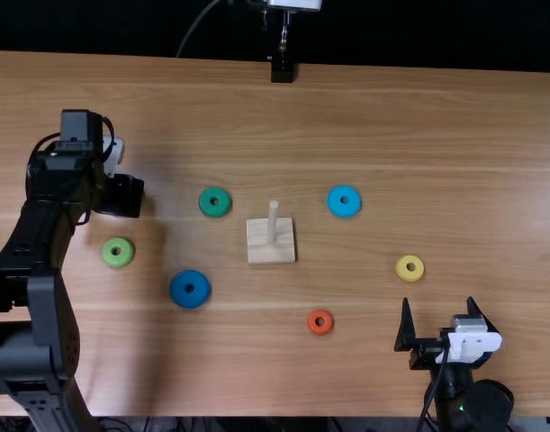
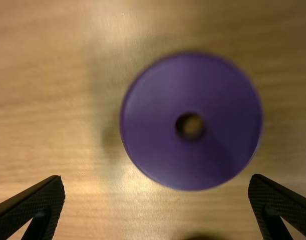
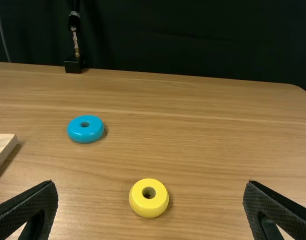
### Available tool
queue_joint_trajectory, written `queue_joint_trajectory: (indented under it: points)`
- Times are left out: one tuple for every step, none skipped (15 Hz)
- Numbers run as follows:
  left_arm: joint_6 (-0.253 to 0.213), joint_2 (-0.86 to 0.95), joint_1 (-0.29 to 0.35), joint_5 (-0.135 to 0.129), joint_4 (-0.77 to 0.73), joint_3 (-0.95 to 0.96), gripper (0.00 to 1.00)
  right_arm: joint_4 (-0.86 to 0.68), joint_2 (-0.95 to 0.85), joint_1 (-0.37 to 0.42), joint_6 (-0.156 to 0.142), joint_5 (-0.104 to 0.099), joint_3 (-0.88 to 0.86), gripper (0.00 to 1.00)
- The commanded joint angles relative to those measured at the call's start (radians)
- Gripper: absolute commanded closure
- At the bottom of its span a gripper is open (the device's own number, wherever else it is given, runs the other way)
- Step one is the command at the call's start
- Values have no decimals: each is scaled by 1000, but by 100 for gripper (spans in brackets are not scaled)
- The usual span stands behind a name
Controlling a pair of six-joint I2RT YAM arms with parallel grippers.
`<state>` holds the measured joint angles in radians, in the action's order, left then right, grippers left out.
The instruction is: Build the Hanoi tower: stack the rings onto the peg from bottom to top in this color order: purple, dark blue, light blue, dark green, light green, yellow, orange.
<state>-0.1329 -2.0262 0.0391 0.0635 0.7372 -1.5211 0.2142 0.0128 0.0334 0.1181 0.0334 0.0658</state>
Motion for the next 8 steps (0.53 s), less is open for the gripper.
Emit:
queue_joint_trajectory:
  points:
    - [-11,-34,-5,-60,-8,-60,0,76,-13,10,2,7,-50,0]
    - [-11,-51,-5,-71,-12,-76,0,76,-13,10,2,7,-50,0]
    - [-9,-55,-7,-71,-12,-85,0,76,-13,10,0,7,-50,0]
    - [-9,-57,-7,-71,-12,-86,0,76,-13,10,0,5,-50,0]
    - [-9,-60,-8,-71,-10,-86,0,76,-13,10,2,7,-50,0]
    - [-11,-66,-11,-73,-10,-86,0,76,-13,10,2,7,-50,0]
    - [-11,-78,-15,-73,-10,-86,0,76,-13,10,2,5,-50,0]
    - [-11,-86,-15,-73,-10,-86,0,76,-13,10,2,5,-50,0]
